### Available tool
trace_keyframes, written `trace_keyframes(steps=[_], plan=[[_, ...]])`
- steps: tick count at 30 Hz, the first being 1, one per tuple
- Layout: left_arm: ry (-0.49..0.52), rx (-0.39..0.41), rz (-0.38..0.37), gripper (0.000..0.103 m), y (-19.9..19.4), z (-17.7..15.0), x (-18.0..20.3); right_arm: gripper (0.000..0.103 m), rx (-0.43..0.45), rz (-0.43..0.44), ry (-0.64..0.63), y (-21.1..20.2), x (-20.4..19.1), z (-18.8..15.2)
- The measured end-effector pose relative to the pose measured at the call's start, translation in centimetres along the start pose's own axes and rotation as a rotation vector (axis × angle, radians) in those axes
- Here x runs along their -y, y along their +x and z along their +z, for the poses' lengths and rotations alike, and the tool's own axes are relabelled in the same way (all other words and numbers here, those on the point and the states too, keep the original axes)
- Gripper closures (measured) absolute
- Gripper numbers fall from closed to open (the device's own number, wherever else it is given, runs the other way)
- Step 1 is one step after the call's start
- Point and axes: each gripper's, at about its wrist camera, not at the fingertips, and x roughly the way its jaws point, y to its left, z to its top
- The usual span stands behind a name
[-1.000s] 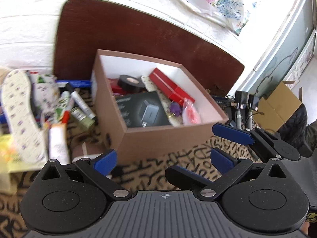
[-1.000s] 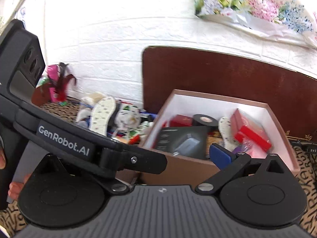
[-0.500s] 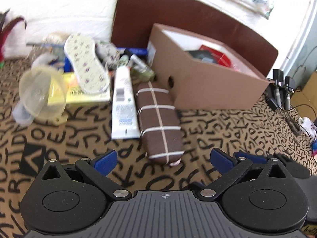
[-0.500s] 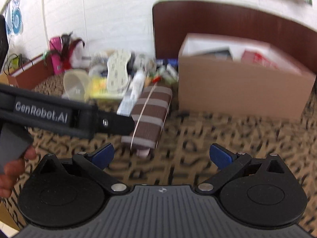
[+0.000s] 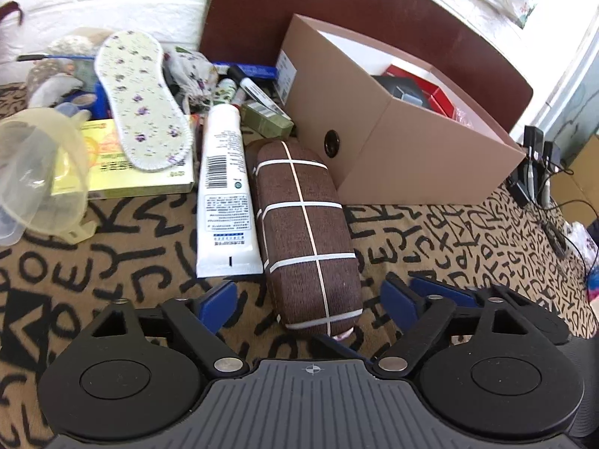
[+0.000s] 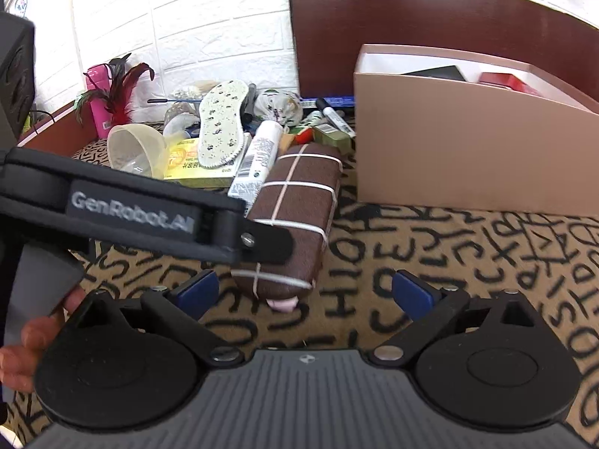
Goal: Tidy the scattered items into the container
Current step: 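Grasp the brown checked pouch with the left gripper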
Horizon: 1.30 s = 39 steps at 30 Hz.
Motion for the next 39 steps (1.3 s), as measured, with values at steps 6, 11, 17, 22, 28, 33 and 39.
trace_keyframes(steps=[6, 11, 17, 22, 28, 33, 39], plan=[[-0.013, -0.055, -0.041, 0.022, 2.4, 1.1, -0.9, 0.018, -0.029, 0.033, 0.018, 2.5, -0.1, 0.4], [-0.011, -0.076, -0.076, 0.026, 3.2, 1.7, -1.1, 0.025, -0.042, 0.065, 0.027, 3.4, -0.1, 0.7], [-0.012, -0.097, -0.08, 0.036, 3.0, 1.4, -0.8, 0.032, -0.056, 0.102, 0.062, 3.6, 0.3, 0.9], [-0.007, -0.12, -0.103, 0.036, 1.6, -0.5, 0.0, 0.032, -0.077, 0.108, 0.059, 1.8, 0.0, -0.2], [-0.01, -0.138, -0.143, 0.036, -1.4, -4.2, 1.6, 0.032, -0.093, 0.14, 0.063, -1.7, -0.3, -2.5], [0.014, -0.148, -0.179, 0.036, -3.6, -7.1, 3.1, 0.032, -0.107, 0.138, 0.064, -5.4, -0.9, -4.9], [-0.003, -0.145, -0.199, 0.023, -4.3, -7.9, 2.9, 0.03, -0.101, 0.153, 0.075, -7.4, -1.2, -6.7]])
